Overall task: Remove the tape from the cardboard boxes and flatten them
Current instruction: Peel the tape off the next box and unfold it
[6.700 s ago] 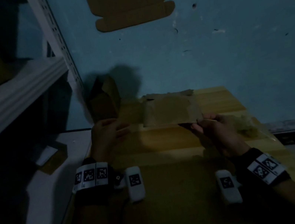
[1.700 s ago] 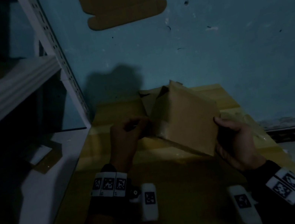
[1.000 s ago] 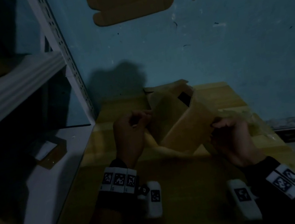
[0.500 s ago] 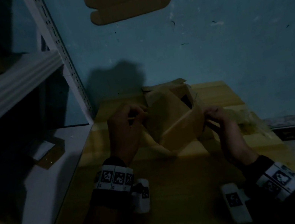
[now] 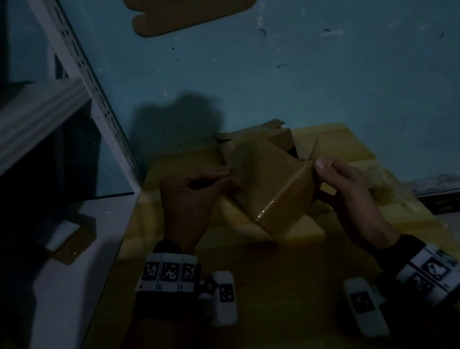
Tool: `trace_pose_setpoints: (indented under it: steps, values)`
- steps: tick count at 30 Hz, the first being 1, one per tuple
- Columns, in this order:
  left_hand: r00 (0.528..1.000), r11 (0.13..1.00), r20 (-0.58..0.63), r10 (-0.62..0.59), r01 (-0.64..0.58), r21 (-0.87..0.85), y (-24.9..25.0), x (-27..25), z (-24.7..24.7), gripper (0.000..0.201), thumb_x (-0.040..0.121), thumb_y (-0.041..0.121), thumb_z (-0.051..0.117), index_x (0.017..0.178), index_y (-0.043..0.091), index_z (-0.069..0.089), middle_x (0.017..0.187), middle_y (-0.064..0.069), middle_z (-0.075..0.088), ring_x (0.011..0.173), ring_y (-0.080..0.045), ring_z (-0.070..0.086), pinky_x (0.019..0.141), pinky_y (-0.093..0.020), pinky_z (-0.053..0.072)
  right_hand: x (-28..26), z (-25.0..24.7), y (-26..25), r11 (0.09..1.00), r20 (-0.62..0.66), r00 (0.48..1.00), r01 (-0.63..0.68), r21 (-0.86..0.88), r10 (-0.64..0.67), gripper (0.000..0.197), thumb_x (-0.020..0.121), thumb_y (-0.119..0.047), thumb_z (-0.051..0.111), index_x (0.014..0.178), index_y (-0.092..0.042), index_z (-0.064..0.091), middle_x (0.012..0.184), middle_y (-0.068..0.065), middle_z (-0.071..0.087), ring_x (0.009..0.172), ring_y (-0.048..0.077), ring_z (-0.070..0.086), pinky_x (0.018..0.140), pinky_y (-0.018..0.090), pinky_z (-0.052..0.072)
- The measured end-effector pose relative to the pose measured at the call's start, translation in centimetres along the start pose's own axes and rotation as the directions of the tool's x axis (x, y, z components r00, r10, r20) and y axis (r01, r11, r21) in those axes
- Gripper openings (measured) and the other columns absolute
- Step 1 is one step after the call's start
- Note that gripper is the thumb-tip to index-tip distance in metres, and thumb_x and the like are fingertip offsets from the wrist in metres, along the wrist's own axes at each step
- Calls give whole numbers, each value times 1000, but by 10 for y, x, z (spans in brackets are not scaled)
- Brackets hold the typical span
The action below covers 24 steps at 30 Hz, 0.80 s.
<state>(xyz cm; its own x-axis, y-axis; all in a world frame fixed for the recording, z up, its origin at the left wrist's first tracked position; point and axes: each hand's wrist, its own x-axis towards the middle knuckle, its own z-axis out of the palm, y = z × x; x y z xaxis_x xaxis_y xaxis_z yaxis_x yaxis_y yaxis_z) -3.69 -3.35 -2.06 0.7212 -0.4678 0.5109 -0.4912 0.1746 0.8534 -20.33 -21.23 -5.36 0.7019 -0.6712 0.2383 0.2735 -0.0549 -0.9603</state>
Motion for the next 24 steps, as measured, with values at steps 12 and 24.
trace_pose_setpoints:
  steps: [12,24]
  values:
    - [996,998,-74,52,-50,26,0,4,1,20,76,-1,80,79,18,75,80,16,72,81,-3,72,75,-19,57,0,5,1,1000,85,996,7,-11,-6,69,85,-66,63,105,-1,56,106,10,63,103,16,65,98,40,54]
    - [994,998,85,69,-69,0,-1,3,0,18,76,-6,77,89,5,75,95,-5,75,94,-15,73,83,-34,60,-4,2,-4,995,90,996,20,-99,-11,48,104,-53,35,124,-20,65,118,-18,73,115,-2,64,89,5,45]
